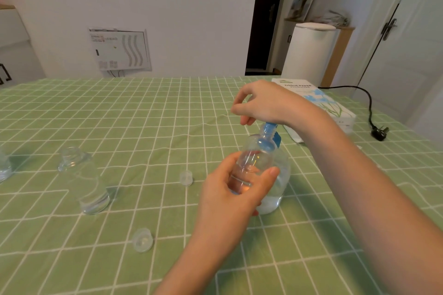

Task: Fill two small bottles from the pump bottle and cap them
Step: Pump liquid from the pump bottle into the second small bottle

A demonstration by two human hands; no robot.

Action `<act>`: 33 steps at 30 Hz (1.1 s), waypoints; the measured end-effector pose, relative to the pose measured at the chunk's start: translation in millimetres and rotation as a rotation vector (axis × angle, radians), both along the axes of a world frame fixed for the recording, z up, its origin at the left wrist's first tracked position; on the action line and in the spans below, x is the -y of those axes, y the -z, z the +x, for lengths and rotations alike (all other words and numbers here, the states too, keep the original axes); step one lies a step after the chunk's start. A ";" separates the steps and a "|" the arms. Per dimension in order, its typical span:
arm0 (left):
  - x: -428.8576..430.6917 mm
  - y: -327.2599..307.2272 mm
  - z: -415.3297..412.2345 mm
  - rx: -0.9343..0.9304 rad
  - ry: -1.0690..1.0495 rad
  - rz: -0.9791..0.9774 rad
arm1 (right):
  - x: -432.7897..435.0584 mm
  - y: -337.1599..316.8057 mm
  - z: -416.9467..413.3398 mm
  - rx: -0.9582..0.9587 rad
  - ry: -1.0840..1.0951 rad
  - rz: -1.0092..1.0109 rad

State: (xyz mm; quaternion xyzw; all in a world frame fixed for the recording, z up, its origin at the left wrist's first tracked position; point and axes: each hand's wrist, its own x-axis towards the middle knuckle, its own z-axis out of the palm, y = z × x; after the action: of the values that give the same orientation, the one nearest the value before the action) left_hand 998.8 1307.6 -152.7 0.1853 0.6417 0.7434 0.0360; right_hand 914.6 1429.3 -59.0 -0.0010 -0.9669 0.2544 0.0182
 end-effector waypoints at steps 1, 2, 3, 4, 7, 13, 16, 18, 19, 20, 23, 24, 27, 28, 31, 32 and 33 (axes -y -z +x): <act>0.3 -0.4 0.2 -0.001 -0.004 -0.002 | 0.3 0.9 0.6 0.011 -0.008 -0.030; 0.5 -0.5 0.3 -0.004 -0.005 -0.002 | 0.4 2.0 1.0 0.024 -0.016 -0.063; 0.4 -0.5 0.3 -0.006 -0.005 -0.001 | 0.2 2.9 1.2 0.031 -0.025 -0.089; 0.2 -0.7 0.4 -0.007 -0.005 -0.002 | -0.3 3.7 1.4 0.028 -0.034 -0.109; 0.6 0.2 1.3 0.001 -0.008 -0.008 | -2.5 6.8 0.5 -0.005 -0.062 -0.163; 1.7 4.2 1.9 0.010 -0.018 -0.013 | -2.8 16.1 -1.2 0.010 -0.088 -0.204; 1.7 3.7 0.7 0.011 -0.014 -0.013 | -2.2 15.3 -1.1 0.007 -0.084 -0.174; 0.9 3.5 0.2 0.002 -0.008 -0.015 | -1.2 11.6 -1.0 0.005 -0.070 -0.116; 0.3 2.9 0.0 -0.001 -0.004 -0.012 | -1.1 8.5 -0.6 -0.003 -0.058 -0.076; -0.2 2.1 -0.1 -0.004 0.000 -0.010 | -1.4 5.1 -0.5 -0.017 -0.047 -0.033; -0.4 0.9 -0.2 -0.017 0.001 -0.017 | -1.8 -1.8 -0.8 -0.063 -0.032 0.058; 0.0 0.9 0.2 -0.019 0.001 -0.019 | -1.2 -1.6 -0.7 -0.055 -0.034 0.053; 1.1 1.4 0.3 -0.021 -0.008 -0.020 | 1.1 1.2 0.3 0.006 -0.044 -0.014; 1.0 1.6 0.1 -0.019 -0.010 -0.017 | 1.0 2.2 0.2 0.011 -0.049 -0.034; 0.7 1.4 0.1 -0.010 -0.007 -0.015 | -0.5 4.0 0.4 -0.028 -0.055 -0.063; 1.1 1.8 0.3 -0.006 -0.007 -0.017 | -0.6 5.1 0.2 -0.037 -0.053 -0.060; 1.7 2.4 0.3 -0.001 -0.008 -0.019 | -0.3 6.9 0.2 -0.038 -0.049 -0.058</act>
State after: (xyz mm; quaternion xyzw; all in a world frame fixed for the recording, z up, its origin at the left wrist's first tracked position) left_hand 999.2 1305.9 -155.1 0.1827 0.6496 0.7371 0.0343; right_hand 914.7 1429.7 -65.9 0.0269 -0.9584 0.2824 0.0302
